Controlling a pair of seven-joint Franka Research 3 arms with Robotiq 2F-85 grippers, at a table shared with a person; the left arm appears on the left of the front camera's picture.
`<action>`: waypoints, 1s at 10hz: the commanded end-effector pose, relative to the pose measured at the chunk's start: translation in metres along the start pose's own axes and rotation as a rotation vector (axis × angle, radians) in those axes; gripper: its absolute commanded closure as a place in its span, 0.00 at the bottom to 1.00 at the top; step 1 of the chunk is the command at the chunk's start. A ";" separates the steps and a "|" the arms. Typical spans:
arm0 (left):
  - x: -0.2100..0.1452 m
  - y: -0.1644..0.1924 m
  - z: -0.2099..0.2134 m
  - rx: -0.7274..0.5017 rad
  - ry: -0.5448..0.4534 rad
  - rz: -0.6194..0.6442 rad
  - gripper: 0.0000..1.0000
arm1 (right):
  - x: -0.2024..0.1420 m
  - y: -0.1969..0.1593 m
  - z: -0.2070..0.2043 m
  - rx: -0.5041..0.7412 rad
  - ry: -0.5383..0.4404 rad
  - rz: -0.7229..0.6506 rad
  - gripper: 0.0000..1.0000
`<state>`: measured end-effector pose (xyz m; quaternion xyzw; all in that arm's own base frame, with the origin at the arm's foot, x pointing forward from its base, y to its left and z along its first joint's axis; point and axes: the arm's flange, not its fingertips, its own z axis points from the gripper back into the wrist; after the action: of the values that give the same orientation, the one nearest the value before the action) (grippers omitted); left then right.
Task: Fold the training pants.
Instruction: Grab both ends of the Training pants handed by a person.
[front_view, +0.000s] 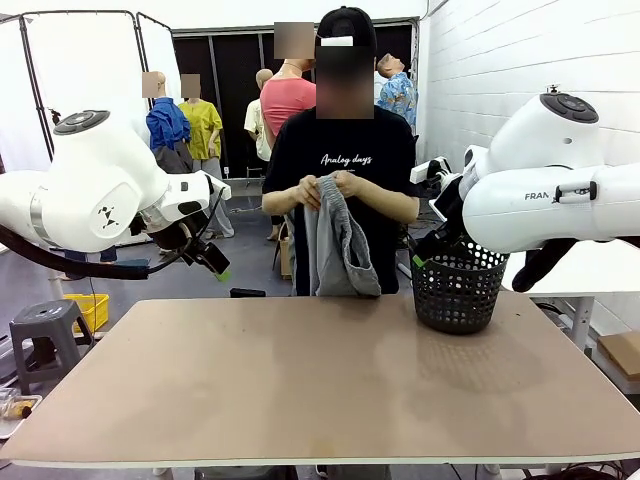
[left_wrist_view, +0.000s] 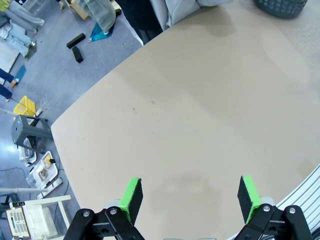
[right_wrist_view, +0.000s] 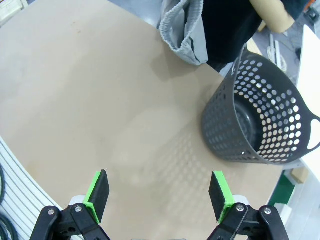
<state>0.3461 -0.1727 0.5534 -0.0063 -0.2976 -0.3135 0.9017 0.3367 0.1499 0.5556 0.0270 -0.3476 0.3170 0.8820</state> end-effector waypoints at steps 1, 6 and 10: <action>-0.001 0.001 0.000 -0.001 0.001 -0.004 0.00 | 0.000 0.000 0.000 0.000 0.000 0.000 0.00; -0.001 0.001 0.000 -0.001 0.001 -0.004 0.00 | 0.000 0.000 0.000 0.000 0.000 0.000 0.00; -0.001 0.001 0.000 -0.001 0.001 -0.004 0.00 | 0.000 0.000 0.000 0.000 0.000 0.000 0.00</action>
<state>0.3461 -0.1727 0.5534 -0.0063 -0.2976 -0.3135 0.9018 0.3367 0.1499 0.5556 0.0270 -0.3476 0.3170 0.8820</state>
